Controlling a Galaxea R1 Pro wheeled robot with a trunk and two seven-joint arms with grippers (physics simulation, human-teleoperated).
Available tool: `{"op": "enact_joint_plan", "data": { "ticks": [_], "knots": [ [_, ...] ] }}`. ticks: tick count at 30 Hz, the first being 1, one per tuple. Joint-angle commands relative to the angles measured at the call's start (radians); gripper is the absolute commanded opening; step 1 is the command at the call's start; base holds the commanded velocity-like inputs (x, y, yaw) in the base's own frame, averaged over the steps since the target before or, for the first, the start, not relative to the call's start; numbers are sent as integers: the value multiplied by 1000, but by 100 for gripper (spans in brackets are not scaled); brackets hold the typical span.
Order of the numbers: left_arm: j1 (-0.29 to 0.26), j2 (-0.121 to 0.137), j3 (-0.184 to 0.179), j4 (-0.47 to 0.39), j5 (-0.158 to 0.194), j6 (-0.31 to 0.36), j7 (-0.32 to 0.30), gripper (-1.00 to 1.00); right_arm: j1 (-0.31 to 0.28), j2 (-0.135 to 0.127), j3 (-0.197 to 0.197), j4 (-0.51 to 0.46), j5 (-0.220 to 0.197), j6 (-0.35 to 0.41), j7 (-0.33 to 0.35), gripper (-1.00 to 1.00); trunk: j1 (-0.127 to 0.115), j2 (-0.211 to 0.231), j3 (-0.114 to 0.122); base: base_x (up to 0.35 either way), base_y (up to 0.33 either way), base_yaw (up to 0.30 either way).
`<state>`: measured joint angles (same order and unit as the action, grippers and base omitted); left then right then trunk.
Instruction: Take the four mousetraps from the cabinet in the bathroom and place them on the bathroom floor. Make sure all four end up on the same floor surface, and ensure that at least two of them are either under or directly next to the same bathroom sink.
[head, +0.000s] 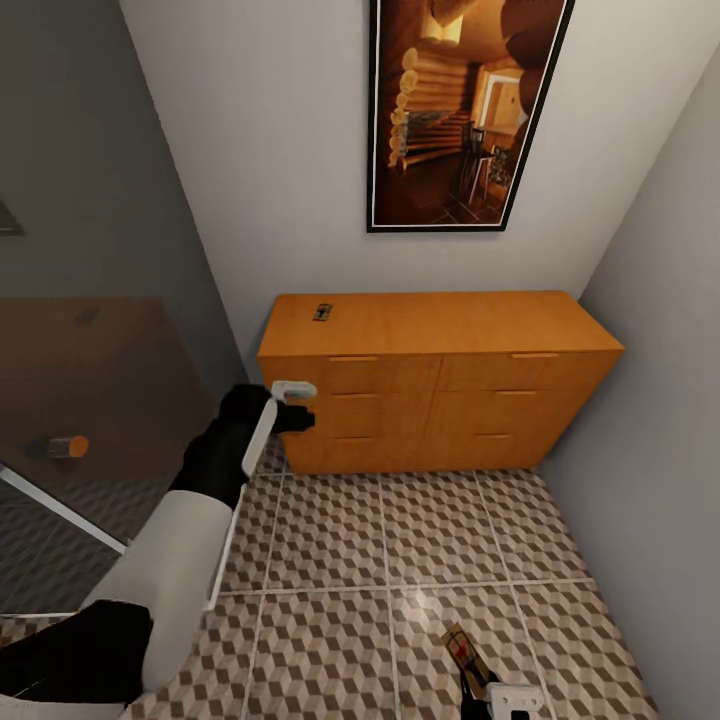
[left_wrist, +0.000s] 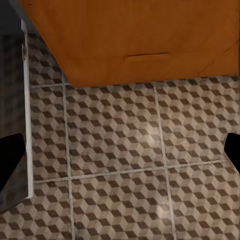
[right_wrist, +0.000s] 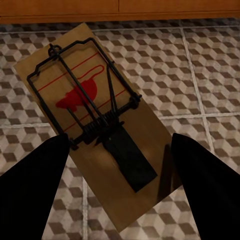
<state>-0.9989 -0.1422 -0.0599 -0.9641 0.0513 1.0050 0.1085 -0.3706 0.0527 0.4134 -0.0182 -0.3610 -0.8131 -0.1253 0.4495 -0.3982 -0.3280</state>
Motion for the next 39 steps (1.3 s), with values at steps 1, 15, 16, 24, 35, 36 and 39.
{"op": "enact_joint_plan", "data": {
  "ticks": [1,15,16,24,35,36,39],
  "knots": [
    [-30,0,-1,23,8,4,8,100,-1,0,9,0,0,-2,-9,-100,0,-2,-2,0,0,0],
    [-157,-2,-42,-142,32,14,7,100,-1,1,10,0,2,-8,-7,-100,0,-2,-2,0,0,0],
    [-157,-1,-61,-175,33,16,7,100,-1,1,10,0,2,-8,-7,-100,0,-2,-2,0,0,0],
    [-143,4,-161,-252,35,18,7,100,-1,1,10,0,2,-8,-7,-100,0,-2,-2,0,0,0],
    [-138,6,-161,-249,35,18,7,100,-1,0,10,0,2,-8,-7,-100,0,-2,-2,0,0,0],
    [-138,6,-161,-249,35,18,7,100,-1,0,10,0,2,-7,-7,-100,0,-2,-2,0,0,0],
    [-138,7,-161,-250,35,18,7,100,-1,-1,10,0,2,-7,-7,-100,0,-2,-2,0,0,0]
  ]
}}
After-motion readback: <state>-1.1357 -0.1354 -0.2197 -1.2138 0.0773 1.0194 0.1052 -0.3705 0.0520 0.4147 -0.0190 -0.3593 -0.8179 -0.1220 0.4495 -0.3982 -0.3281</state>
